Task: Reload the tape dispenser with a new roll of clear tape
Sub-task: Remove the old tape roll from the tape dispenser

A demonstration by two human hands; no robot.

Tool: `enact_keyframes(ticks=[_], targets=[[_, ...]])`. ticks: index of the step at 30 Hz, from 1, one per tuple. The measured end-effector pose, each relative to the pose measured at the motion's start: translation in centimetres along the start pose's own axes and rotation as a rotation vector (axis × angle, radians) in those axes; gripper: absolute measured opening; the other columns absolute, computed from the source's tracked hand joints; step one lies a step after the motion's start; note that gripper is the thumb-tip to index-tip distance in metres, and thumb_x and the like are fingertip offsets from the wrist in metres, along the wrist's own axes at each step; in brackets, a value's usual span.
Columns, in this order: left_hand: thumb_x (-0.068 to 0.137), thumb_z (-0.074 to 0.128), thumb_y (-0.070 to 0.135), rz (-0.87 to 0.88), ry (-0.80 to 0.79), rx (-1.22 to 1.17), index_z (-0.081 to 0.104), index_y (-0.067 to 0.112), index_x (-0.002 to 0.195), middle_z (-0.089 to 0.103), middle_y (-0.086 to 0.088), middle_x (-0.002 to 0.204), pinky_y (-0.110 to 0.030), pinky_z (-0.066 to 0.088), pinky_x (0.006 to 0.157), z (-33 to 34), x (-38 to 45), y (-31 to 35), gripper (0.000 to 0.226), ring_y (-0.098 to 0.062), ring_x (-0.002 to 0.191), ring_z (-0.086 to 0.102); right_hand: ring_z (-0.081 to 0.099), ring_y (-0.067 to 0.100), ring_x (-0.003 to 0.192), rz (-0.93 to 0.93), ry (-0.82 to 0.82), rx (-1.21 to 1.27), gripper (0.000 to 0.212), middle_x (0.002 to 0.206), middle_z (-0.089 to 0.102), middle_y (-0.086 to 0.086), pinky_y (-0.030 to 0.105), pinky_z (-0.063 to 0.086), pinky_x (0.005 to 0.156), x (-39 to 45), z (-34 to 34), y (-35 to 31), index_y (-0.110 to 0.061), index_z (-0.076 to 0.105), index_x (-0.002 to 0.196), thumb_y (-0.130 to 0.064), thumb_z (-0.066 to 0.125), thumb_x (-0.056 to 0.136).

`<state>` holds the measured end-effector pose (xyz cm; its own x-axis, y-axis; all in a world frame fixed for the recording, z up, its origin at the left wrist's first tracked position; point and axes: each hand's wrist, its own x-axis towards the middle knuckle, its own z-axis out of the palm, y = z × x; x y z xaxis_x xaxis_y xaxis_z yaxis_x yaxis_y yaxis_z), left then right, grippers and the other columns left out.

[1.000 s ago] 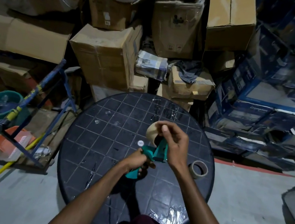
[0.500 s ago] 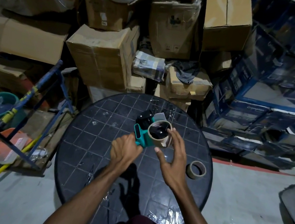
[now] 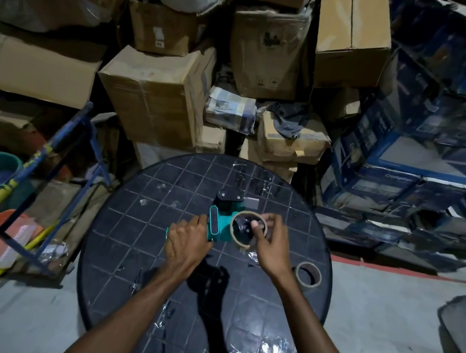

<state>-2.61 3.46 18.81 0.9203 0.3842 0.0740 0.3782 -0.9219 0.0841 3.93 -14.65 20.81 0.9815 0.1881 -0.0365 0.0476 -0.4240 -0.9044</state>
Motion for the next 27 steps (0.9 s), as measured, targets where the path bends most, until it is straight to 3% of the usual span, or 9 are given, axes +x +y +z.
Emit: enact_keyframes(ticks=[2,5,9,12,14,17,21,24,27], targets=[[0.075,0.069,0.025,0.014,-0.06,-0.026,0.064,0.015,0.09,0.072,-0.006,0.074,-0.034,0.054,0.06,1.3,0.1,-0.1,0.018,-0.028,0.063,0.069,0.07,0.025,0.089,0.179,-0.054,0.044,0.023,0.1,0.065,0.001,0.047,0.061,0.075,1.5,0.8,1.6,-0.02,0.05,0.107,-0.03,0.068,0.096],[0.082,0.06,0.023,0.007,-0.197,-0.07,0.065,0.016,0.101,0.075,-0.008,0.087,-0.035,0.055,0.066,3.6,0.5,-0.4,0.021,-0.031,0.079,0.073,0.068,0.024,0.061,0.415,-0.087,0.149,0.035,0.087,0.068,0.014,0.041,0.058,0.053,2.7,2.3,3.9,-0.003,0.052,0.11,-0.023,0.076,0.092],[0.076,0.064,0.029,0.006,-0.372,-0.23,0.062,0.018,0.116,0.075,-0.009,0.103,-0.036,0.055,0.077,6.7,0.7,-0.9,0.042,-0.034,0.097,0.071,0.072,0.028,0.068,0.604,-0.101,0.222,0.029,0.095,0.069,0.018,0.046,0.063,0.057,3.0,4.4,7.5,-0.001,0.055,0.112,-0.015,0.073,0.093],[0.076,0.069,0.028,-0.044,-0.572,-0.408,0.058,0.015,0.122,0.072,-0.011,0.112,-0.031,0.049,0.075,9.6,0.5,-1.2,0.048,-0.034,0.102,0.068,0.071,0.023,0.062,0.696,-0.124,0.212,0.005,0.09,0.072,0.016,0.033,0.06,0.047,3.0,5.5,9.9,-0.007,0.064,0.095,-0.01,0.067,0.097],[0.079,0.071,0.024,-0.083,-0.65,-0.48,0.055,0.011,0.123,0.07,-0.014,0.115,-0.03,0.047,0.074,11.7,0.3,-1.5,0.049,-0.035,0.103,0.066,0.068,0.02,0.06,0.752,-0.125,0.169,0.011,0.083,0.068,0.01,0.032,0.06,0.046,3.1,6.3,11.5,-0.01,0.062,0.088,-0.011,0.066,0.098],[0.08,0.069,0.017,-0.148,-0.657,-0.509,0.052,0.011,0.123,0.069,-0.014,0.118,-0.033,0.047,0.08,14.4,-0.2,-1.8,0.047,-0.036,0.107,0.065,0.068,0.021,0.06,0.828,-0.134,0.112,0.014,0.084,0.069,0.012,0.035,0.06,0.046,3.3,7.8,14.7,-0.007,0.063,0.094,-0.02,0.065,0.099],[0.079,0.07,0.017,-0.169,-0.63,-0.468,0.05,0.012,0.123,0.07,-0.014,0.117,-0.04,0.05,0.091,17.3,-0.4,-2.4,0.049,-0.038,0.11,0.065,0.075,0.034,0.076,0.858,-0.19,0.015,0.045,0.091,0.073,0.019,0.042,0.063,0.058,3.5,9.6,19.2,0.001,0.071,0.097,-0.043,0.07,0.094],[0.078,0.07,0.015,-0.17,-0.637,-0.467,0.052,0.012,0.118,0.069,-0.013,0.117,-0.04,0.05,0.091,18.9,-0.2,-3.0,0.045,-0.037,0.108,0.065,0.071,0.026,0.063,0.893,-0.198,-0.013,0.041,0.081,0.07,0.017,0.036,0.062,0.055,3.9,9.9,20.5,0.003,0.069,0.083,-0.037,0.075,0.092],[0.074,0.07,0.017,-0.185,-0.653,-0.484,0.053,0.011,0.114,0.064,-0.014,0.117,-0.042,0.05,0.093,19.8,0.0,-3.2,0.044,-0.037,0.11,0.06,0.071,0.024,0.063,0.869,-0.246,0.041,0.038,0.086,0.071,0.024,0.036,0.064,0.06,4.5,10.2,21.2,0.01,0.068,0.087,-0.026,0.077,0.091]])
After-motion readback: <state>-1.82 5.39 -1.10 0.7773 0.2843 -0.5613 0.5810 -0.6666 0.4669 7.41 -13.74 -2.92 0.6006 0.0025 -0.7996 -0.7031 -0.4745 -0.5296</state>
